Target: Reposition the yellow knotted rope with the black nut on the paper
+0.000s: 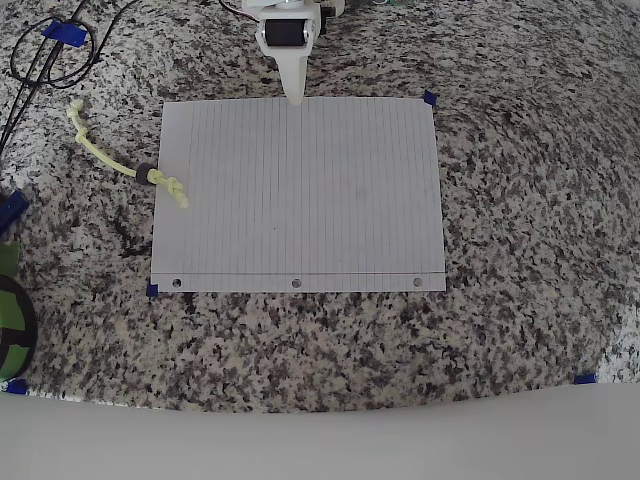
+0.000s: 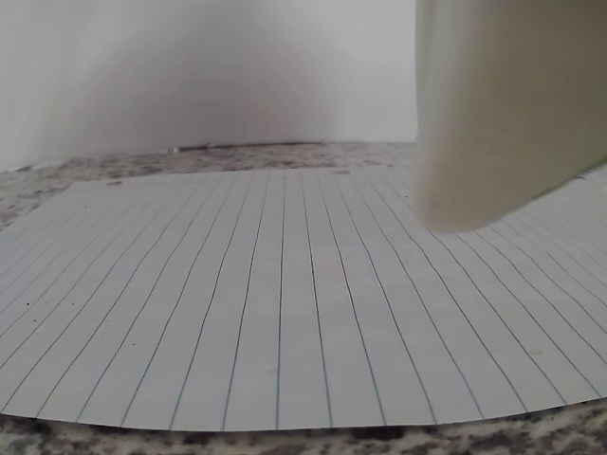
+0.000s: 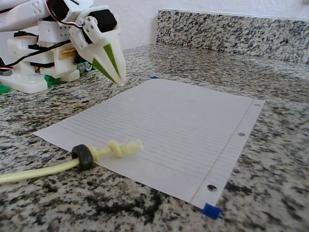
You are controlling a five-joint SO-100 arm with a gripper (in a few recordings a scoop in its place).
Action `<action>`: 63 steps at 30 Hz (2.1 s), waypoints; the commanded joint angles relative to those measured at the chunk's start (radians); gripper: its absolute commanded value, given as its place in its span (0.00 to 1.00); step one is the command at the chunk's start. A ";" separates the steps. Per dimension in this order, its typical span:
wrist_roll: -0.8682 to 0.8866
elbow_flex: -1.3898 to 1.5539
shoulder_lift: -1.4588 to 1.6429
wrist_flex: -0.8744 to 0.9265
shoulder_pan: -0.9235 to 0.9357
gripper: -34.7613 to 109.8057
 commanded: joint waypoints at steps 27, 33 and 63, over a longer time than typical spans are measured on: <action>-0.006 0.023 0.005 -0.014 -0.005 0.24; -0.006 0.023 0.005 -0.015 -0.006 0.24; 0.003 -0.420 -0.574 -0.373 0.172 0.24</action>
